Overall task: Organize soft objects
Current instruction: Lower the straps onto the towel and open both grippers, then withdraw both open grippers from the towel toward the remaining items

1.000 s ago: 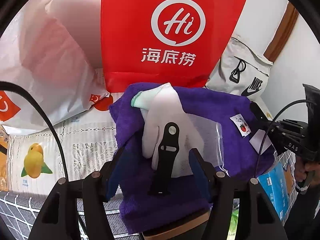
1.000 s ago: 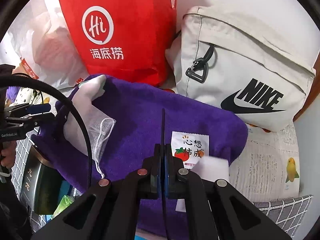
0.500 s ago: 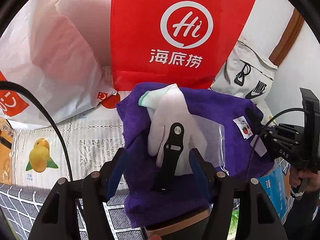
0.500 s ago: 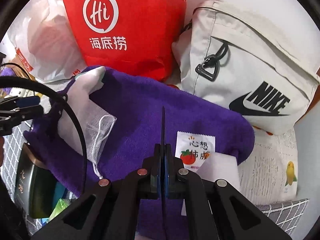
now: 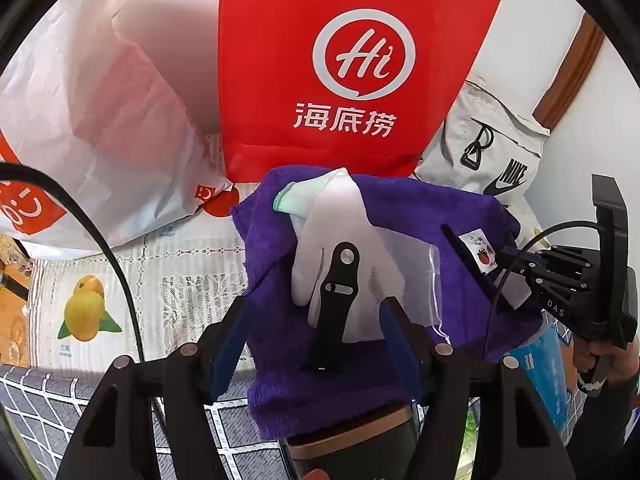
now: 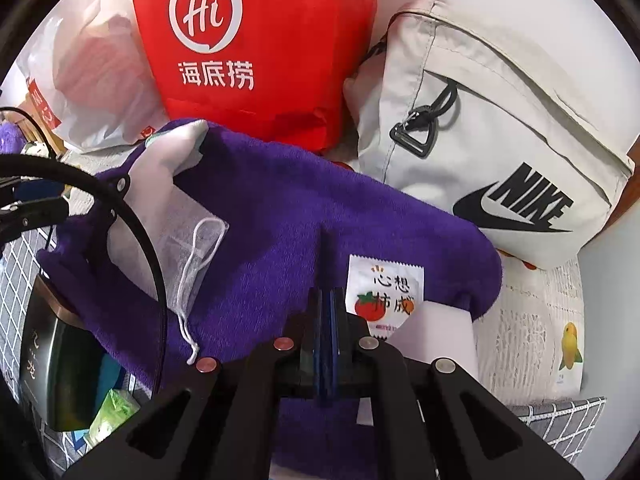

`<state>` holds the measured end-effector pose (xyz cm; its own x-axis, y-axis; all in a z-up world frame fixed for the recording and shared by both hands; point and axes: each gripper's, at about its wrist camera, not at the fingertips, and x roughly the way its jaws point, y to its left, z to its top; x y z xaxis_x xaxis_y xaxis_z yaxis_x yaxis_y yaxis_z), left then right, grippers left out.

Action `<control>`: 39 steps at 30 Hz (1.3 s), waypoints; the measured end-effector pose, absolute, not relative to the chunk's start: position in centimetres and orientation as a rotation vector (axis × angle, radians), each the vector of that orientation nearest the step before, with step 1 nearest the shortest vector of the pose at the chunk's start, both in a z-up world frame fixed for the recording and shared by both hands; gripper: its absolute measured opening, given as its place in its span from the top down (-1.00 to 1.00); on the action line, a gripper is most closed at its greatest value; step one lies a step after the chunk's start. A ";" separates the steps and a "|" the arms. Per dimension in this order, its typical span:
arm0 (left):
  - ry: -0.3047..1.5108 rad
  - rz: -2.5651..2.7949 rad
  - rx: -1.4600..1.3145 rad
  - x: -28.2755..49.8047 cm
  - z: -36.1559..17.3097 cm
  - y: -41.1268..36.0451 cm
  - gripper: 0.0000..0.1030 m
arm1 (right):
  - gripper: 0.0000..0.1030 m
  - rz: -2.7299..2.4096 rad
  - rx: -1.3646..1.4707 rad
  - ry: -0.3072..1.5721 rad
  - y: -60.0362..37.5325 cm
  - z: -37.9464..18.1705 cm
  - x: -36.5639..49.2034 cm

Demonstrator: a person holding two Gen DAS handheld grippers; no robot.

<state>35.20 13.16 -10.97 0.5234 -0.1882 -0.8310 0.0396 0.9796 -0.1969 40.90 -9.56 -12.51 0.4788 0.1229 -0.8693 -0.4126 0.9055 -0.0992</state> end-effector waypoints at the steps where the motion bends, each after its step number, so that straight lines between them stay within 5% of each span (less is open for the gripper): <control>1: 1.012 -0.135 -0.157 35.1 -10.9 13.1 -0.24 | 0.92 0.332 -0.315 1.023 -9.7 -12.4 40.8; 9: 0.976 -0.141 -0.120 34.1 -9.0 12.1 -0.24 | 0.88 0.341 -0.296 1.006 -10.7 -10.6 38.5; 17: 0.916 -0.155 -0.070 32.3 -6.0 9.9 -0.24 | 0.62 0.373 -0.261 0.949 -12.4 -7.5 32.9; 19: 0.903 -0.149 -0.056 31.8 -5.3 9.5 -0.24 | 0.37 0.385 -0.253 0.944 -12.6 -6.9 31.2; 27: 0.906 -0.143 -0.026 28.4 -2.8 8.7 -0.24 | -0.05 0.508 -0.199 0.956 -10.2 -7.9 25.9; 39: 0.893 -0.056 -0.012 19.4 -3.0 11.8 -0.36 | -0.25 0.535 -0.081 1.082 -5.3 -12.6 23.8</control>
